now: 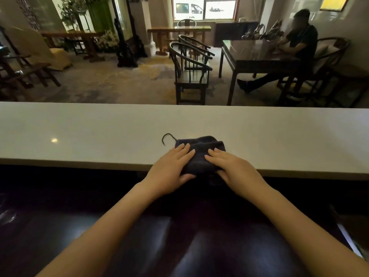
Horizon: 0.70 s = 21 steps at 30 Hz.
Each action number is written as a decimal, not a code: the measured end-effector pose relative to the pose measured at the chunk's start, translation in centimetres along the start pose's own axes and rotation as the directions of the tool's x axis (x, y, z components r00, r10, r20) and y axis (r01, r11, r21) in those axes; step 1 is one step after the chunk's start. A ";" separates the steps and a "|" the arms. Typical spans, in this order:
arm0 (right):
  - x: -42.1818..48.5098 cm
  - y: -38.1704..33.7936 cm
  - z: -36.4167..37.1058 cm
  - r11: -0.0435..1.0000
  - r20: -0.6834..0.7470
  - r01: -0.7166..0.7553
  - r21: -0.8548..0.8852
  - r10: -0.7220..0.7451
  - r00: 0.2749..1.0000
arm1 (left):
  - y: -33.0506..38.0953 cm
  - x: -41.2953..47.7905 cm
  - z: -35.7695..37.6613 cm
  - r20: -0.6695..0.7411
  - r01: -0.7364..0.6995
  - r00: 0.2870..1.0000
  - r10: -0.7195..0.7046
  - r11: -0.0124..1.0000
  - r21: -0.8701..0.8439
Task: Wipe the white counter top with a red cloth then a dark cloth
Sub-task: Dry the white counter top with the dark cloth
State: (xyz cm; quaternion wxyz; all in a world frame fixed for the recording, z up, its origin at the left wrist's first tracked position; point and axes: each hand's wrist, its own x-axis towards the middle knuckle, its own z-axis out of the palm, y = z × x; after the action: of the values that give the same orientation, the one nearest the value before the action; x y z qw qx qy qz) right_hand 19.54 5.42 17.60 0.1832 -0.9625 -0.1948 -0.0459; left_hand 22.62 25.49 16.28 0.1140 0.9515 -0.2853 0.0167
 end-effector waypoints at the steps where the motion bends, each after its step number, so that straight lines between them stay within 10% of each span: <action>1: -0.9 0.1 -0.3 1.000 -0.028 0.000 0.021 0.001 1.000 | 1.0 -0.6 0.2 -0.052 -0.001 0.999 0.003 1.000 0.031; 7: -8.7 3.3 -4.2 0.992 -0.029 -0.059 0.115 0.062 0.998 | 9.3 -2.5 1.2 -0.149 -0.058 0.988 0.050 0.997 -0.052; 21: -23.7 18.4 -5.0 0.880 0.127 -0.457 0.130 0.442 0.888 | 26.3 6.4 11.2 0.230 -0.146 0.950 0.212 0.950 -0.275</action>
State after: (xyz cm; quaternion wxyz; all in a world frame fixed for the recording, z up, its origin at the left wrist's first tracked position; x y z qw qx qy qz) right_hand 4.82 -20.73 12.33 0.2544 -0.9651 0.0227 0.0585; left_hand 13.23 -1.85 11.43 0.1952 0.8930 -0.3832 -0.1329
